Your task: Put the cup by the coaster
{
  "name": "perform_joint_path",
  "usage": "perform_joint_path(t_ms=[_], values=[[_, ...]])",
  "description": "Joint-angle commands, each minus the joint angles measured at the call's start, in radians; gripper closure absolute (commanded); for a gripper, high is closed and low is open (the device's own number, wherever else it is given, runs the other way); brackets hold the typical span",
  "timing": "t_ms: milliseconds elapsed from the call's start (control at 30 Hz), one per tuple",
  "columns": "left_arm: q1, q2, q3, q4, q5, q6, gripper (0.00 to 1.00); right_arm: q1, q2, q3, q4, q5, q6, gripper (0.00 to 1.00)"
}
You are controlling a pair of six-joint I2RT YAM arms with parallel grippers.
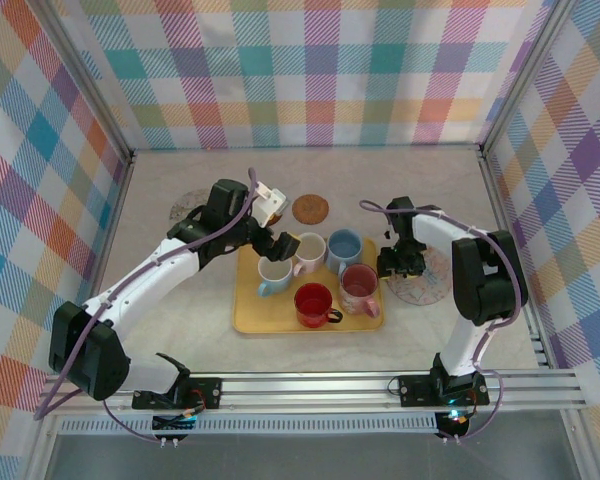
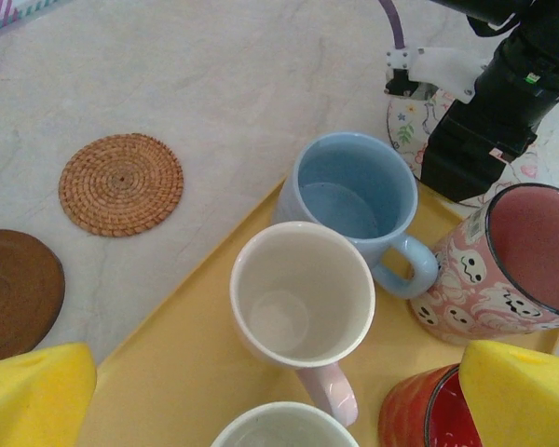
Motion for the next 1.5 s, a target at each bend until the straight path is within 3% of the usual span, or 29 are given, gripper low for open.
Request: perform_joint_path(t_ms=[0,167,500,700,1167,1467], values=[[-0.013,-0.037,-0.018,0.022,-0.013,-0.006,0.0,0.018,-0.016,-0.024,-0.002,0.005,0.015,0.37],[-0.013,-0.035,-0.026,0.026,-0.016,-0.011,0.0,0.03,0.004,-0.025,-0.005,0.058,0.038,0.35],[-0.013,-0.055,-0.038,0.035,-0.031,-0.011,0.0,0.043,0.015,-0.056,-0.003,0.156,0.038,0.42],[-0.013,-0.065,-0.045,0.046,-0.041,-0.015,0.0,0.042,0.001,-0.062,0.003,0.177,0.036,0.54],[-0.013,-0.056,-0.043,0.05,-0.042,-0.018,0.0,0.035,-0.024,0.005,-0.001,0.102,0.046,0.96],[-0.013,-0.025,-0.025,0.115,-0.07,-0.033,0.0,-0.025,-0.038,0.126,-0.014,0.019,0.053,1.0]])
